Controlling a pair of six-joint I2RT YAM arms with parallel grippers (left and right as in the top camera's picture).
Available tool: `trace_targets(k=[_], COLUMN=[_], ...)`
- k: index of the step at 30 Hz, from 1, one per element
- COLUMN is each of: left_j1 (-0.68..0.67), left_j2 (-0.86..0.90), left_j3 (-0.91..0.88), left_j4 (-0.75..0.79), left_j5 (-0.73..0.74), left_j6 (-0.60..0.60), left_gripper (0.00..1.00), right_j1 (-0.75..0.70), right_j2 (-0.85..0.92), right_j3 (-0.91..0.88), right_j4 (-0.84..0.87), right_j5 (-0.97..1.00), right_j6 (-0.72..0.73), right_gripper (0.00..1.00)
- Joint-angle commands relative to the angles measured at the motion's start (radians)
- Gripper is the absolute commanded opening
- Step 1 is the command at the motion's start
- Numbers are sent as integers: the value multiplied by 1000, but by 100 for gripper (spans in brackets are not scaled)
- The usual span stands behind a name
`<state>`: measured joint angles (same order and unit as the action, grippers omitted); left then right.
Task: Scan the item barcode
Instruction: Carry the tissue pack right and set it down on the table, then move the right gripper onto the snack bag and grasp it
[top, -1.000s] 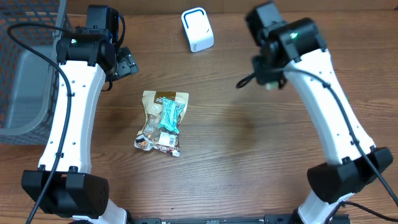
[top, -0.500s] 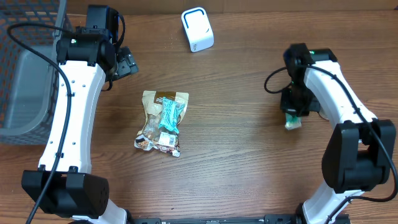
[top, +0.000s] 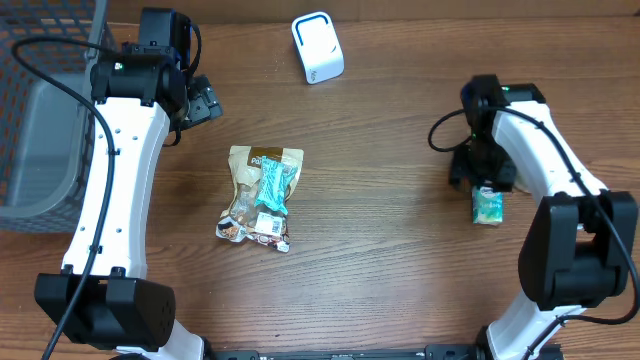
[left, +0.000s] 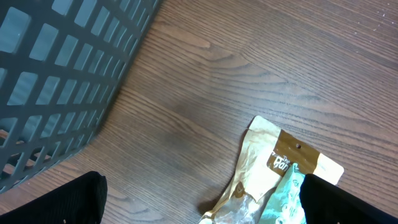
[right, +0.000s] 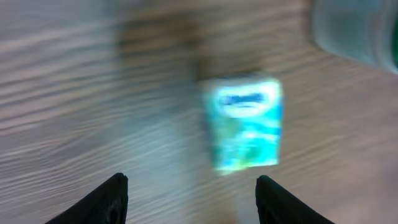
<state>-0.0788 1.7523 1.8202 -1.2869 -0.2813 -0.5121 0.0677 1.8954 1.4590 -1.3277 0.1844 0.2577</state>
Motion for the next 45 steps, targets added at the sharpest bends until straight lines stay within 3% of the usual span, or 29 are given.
trace_targets(k=[1, 10, 11, 12, 15, 18, 22, 30, 45], left_j1=[-7, -7, -7, -7, -7, -7, -7, -7, -7], left_j2=[-13, -13, -13, -13, -13, -13, -13, -13, -13], left_j3=[19, 19, 19, 19, 19, 19, 19, 19, 19], left_j4=[2, 2, 2, 2, 2, 2, 2, 2, 2], left_j5=[-14, -14, -14, -14, -14, -14, -14, -14, -14], left_j6=[19, 19, 19, 19, 19, 19, 19, 19, 19], left_gripper=[100, 100, 100, 99, 99, 100, 100, 99, 99], right_j1=[83, 268, 289, 306, 360, 414, 488, 606, 627], right_j2=[-11, -10, -10, -10, -10, -10, -6, 33, 194], right_j3=[77, 80, 80, 80, 80, 78, 60, 26, 26], right_j4=[9, 153, 185, 213, 286, 350, 439, 549, 704], right_j5=[-182, -620, -670, -710, -795, -771, -695, -495, -558], right_j6=[-3, 1, 1, 2, 22, 119, 221, 416, 475], right_gripper=[62, 63, 74, 94, 98, 86, 59, 36, 33])
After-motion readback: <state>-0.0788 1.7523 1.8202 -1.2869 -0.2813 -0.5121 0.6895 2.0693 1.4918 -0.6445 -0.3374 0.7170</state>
